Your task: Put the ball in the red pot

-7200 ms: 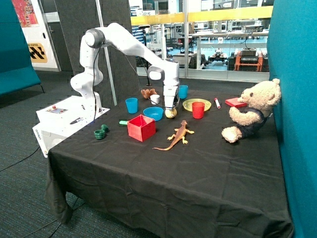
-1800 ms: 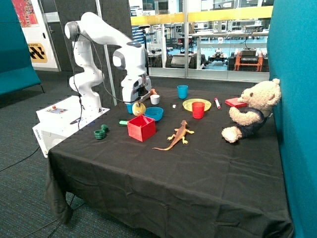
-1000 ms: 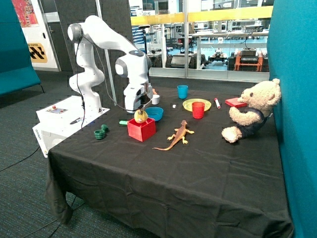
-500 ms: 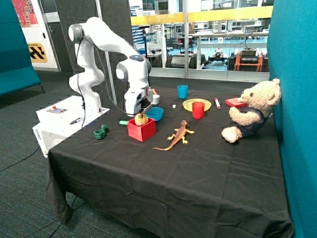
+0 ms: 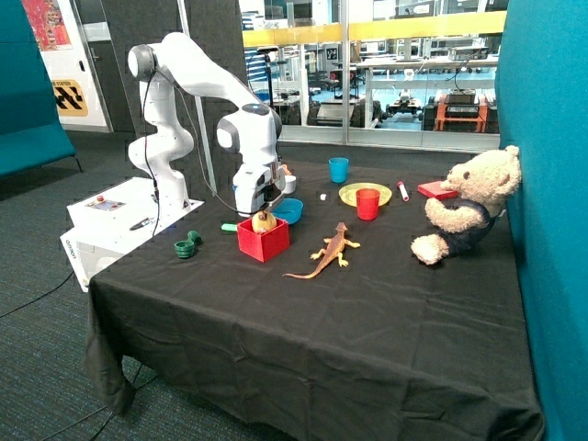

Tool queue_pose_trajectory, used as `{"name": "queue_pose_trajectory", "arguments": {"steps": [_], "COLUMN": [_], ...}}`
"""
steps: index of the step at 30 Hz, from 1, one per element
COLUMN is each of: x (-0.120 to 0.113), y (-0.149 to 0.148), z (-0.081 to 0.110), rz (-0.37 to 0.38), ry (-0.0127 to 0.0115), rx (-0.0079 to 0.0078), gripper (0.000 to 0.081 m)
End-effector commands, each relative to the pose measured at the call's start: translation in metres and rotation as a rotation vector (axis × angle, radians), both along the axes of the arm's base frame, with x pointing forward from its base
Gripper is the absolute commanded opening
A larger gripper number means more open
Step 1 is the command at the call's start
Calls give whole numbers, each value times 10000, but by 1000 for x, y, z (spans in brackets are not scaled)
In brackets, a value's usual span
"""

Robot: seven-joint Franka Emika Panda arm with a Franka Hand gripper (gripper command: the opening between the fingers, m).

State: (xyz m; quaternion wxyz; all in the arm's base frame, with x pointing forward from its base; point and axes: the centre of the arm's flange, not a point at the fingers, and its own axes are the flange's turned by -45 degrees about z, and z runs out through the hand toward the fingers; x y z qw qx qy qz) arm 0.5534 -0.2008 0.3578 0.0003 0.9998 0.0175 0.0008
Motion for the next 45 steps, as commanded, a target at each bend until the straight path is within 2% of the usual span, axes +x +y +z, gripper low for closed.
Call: {"name": "queue_pose_trajectory", "arguments": {"steps": [1, 25, 33, 40, 45], "x": [1, 0, -5, -13, -21], "y": [1, 2, 17, 47, 61], "z": [-2, 4, 21, 44, 56], "rz": [77, 127, 498, 1284, 1543], "ry": [16, 16, 16, 16, 16], "rx": [6, 6, 5, 5, 5], "gripper": [808, 808, 808, 802, 782]}}
